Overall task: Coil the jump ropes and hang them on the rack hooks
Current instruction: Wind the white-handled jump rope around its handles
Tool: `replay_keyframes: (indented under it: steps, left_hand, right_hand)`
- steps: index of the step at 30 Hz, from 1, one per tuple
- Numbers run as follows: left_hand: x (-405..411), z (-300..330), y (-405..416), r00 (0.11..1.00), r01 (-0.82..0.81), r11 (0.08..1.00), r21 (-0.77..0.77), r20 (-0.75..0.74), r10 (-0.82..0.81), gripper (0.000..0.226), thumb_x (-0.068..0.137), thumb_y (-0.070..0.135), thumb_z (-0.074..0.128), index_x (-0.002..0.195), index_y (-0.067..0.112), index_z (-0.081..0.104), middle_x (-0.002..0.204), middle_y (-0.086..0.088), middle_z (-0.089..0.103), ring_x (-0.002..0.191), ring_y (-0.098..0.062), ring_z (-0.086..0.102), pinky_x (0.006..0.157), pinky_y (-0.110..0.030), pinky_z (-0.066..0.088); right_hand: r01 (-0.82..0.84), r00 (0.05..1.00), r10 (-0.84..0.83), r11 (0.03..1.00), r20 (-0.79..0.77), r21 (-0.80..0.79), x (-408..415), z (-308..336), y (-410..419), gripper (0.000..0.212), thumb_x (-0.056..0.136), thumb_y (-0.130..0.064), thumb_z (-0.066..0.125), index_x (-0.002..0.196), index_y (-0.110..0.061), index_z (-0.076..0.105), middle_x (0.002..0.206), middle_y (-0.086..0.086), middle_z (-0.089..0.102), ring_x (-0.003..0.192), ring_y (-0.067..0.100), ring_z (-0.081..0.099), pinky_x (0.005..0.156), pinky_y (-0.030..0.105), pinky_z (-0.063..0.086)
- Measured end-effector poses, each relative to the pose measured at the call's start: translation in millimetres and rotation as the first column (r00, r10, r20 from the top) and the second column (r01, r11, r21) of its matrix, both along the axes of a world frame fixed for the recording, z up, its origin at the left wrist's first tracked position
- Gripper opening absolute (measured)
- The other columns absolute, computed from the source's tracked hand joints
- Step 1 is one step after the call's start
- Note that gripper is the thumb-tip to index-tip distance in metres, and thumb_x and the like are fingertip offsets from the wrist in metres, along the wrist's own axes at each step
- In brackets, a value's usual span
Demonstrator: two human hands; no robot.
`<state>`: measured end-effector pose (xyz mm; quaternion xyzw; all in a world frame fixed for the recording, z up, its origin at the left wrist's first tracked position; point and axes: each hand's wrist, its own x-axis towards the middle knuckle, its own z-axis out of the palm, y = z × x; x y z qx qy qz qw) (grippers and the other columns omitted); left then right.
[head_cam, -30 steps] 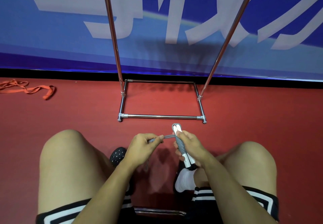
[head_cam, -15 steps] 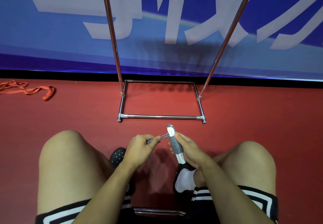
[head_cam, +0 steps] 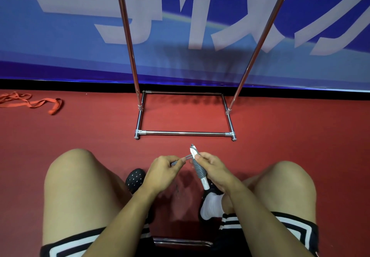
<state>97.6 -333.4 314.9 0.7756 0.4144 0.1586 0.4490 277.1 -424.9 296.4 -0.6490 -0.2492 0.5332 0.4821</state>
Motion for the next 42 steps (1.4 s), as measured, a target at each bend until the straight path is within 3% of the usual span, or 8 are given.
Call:
replay_keyframes:
  steps: [5, 9, 14, 20, 26, 34, 38, 42]
  left_hand:
    - [0.1, -2.1, -0.1, 1.000, -0.001, 1.000, 0.003, -0.013, 0.001, 0.042, 0.100, 0.045, 0.060, 0.071, 0.015, 0.062, 0.053, 0.008, 0.034, 0.052, -0.009, 0.031, 0.051, -0.026, 0.029]
    - [0.3, -3.9, -0.3, 1.000, 0.005, 1.000, 0.008, -0.014, -0.005, 0.042, 0.100, 0.047, 0.059, 0.075, 0.014, 0.064, 0.053, 0.007, 0.034, 0.053, -0.010, 0.031, 0.053, -0.027, 0.031]
    - [-0.1, -4.5, 0.0, 1.000, 0.027, 1.000, -0.015, -0.012, -0.027, 0.042, 0.099, 0.052, 0.057, 0.087, 0.015, 0.072, 0.056, 0.009, 0.035, 0.056, -0.009, 0.033, 0.057, -0.033, 0.036]
    - [2.2, -2.9, -2.7, 0.998, 0.066, 0.997, -0.043, 0.004, -0.066, 0.036, 0.098, 0.052, 0.058, 0.093, 0.021, 0.076, 0.058, 0.008, 0.042, 0.058, -0.009, 0.039, 0.063, -0.035, 0.045]
    - [3.2, -10.2, -3.0, 0.996, 0.085, 0.991, -0.101, 0.015, -0.084, 0.047, 0.090, 0.066, 0.049, 0.087, 0.026, 0.073, 0.074, -0.002, 0.071, 0.078, -0.026, 0.068, 0.075, -0.045, 0.056]
    - [7.3, -10.0, -1.9, 0.997, -0.072, 0.988, -0.136, 0.013, 0.074, 0.016, 0.097, 0.033, 0.065, 0.083, 0.028, 0.073, 0.063, 0.017, 0.067, 0.054, 0.003, 0.052, 0.060, -0.024, 0.043]
    - [7.5, -11.8, -1.5, 0.995, -0.096, 0.986, -0.139, 0.009, 0.098, 0.022, 0.096, 0.027, 0.070, 0.074, 0.026, 0.072, 0.060, 0.016, 0.067, 0.050, 0.005, 0.050, 0.056, -0.016, 0.037]
    - [6.8, -15.5, 1.5, 0.993, -0.121, 0.985, -0.120, 0.000, 0.122, 0.024, 0.094, 0.027, 0.073, 0.071, 0.032, 0.071, 0.059, 0.025, 0.064, 0.056, 0.005, 0.055, 0.060, -0.016, 0.042]
  right_hand:
    - [0.037, 0.999, -0.037, 0.999, -0.017, 0.020, 0.3, 0.7, 1.7, 0.026, 0.096, -0.022, 0.071, 0.120, -0.011, 0.069, 0.105, 0.009, 0.075, 0.096, 0.017, 0.070, 0.091, 0.036, 0.055]
    - [0.060, 0.998, -0.060, 0.998, -0.020, -0.002, -0.7, 6.5, 2.6, 0.030, 0.090, -0.020, 0.079, 0.117, -0.011, 0.070, 0.104, 0.009, 0.077, 0.091, 0.016, 0.073, 0.087, 0.039, 0.059]
    - [0.013, 1.000, -0.013, 1.000, -0.009, 0.012, -2.2, 14.9, -0.6, 0.031, 0.085, -0.019, 0.083, 0.113, -0.009, 0.074, 0.096, 0.005, 0.079, 0.085, 0.011, 0.073, 0.071, 0.021, 0.055]
    - [-0.040, 0.999, 0.041, 0.998, 0.021, -0.046, -4.7, 15.8, -2.3, 0.028, 0.088, -0.031, 0.081, 0.108, -0.014, 0.071, 0.090, -0.001, 0.073, 0.080, 0.009, 0.068, 0.070, 0.027, 0.053]
    - [-0.069, 0.968, 0.049, 0.995, -0.245, -0.073, -13.1, 17.0, -1.5, 0.043, 0.095, -0.026, 0.072, 0.128, -0.006, 0.053, 0.100, 0.019, 0.076, 0.083, 0.030, 0.074, 0.069, 0.036, 0.059]
    - [-0.051, 0.991, 0.049, 0.999, -0.121, -0.009, -10.2, 14.6, -1.0, 0.032, 0.096, -0.026, 0.071, 0.120, -0.007, 0.066, 0.080, 0.011, 0.063, 0.060, 0.021, 0.059, 0.055, 0.032, 0.051]
    - [-0.016, 0.955, -0.007, 0.997, -0.297, -0.076, -9.6, 13.9, 3.2, 0.045, 0.102, -0.045, 0.057, 0.120, -0.005, 0.067, 0.081, 0.010, 0.065, 0.063, 0.021, 0.060, 0.059, 0.032, 0.052]
    - [-0.014, 0.920, -0.016, 0.997, -0.392, -0.073, -8.0, 9.7, 4.9, 0.044, 0.106, -0.034, 0.044, 0.126, -0.002, 0.066, 0.086, 0.011, 0.067, 0.072, 0.023, 0.062, 0.070, 0.034, 0.054]
